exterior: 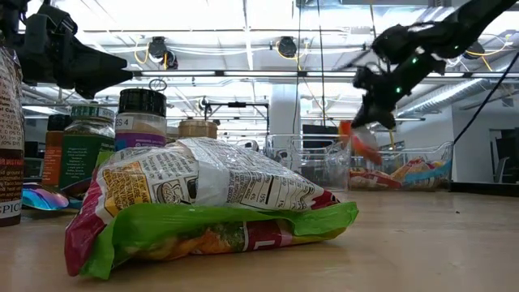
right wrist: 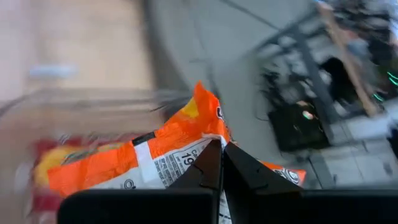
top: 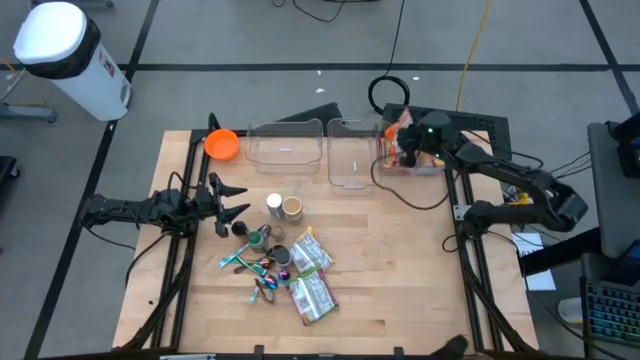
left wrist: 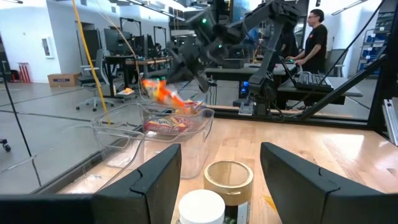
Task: Pick & Place Food Item
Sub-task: Put the orange noodle pack into the right transparent bin
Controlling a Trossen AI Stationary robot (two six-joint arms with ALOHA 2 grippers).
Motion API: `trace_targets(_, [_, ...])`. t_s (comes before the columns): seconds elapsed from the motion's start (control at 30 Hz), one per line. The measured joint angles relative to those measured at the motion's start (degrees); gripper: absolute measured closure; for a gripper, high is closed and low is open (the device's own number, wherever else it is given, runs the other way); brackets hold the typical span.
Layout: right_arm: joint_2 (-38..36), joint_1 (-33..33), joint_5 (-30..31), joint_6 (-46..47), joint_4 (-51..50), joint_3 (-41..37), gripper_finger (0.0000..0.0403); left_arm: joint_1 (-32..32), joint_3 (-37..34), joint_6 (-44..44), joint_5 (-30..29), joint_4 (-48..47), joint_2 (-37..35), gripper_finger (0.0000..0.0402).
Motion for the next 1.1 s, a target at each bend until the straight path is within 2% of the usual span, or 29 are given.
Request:
trace_targets(0.13, [3.12, 2.27, -4.36, -2.92, -2.81, 0.0, 0.0403, 0.01, 0.0, 0.0, 0.02, 0.0, 0.0, 0.0174])
trace_targets(0.3, [4.98, 6.01, -2.58, -10.8, -3.75, 0.0, 0.0403, 0.02, 0.0, 0.0, 0.0, 0.0, 0.0, 0.0174])
trace_targets(0.5, [5.06, 9.03, -2.42, -10.16, -3.75, 0.0, 0.0403, 0.0, 0.0, -0.01, 0.0, 0.0, 0.0, 0.0174])
trace_targets(0.63, [5.06, 9.81, -2.59, -2.25, -2.13, 0.0, 0.0401, 0.0, 0.02, 0.0, 0.0, 0.0, 0.0, 0.0174])
trace_targets(0.77, [5.06, 9.87, -2.63, 4.87, -2.1, 0.0, 0.0381, 0.01, 0.02, 0.0, 0.02, 0.0, 0.0, 0.0174])
trace_targets(0.93, [5.06, 9.87, -2.41, 10.58, -2.04, 0.0, 0.0333, 0.02, 0.01, 0.0, 0.01, 0.0, 0.0, 0.0174])
trace_targets(1.1, [5.06, 9.87, 1.12, 18.59, -1.98, 0.0, 0.0278, 0.0, 0.02, 0.0, 0.0, 0.0, 0.0, 0.0174])
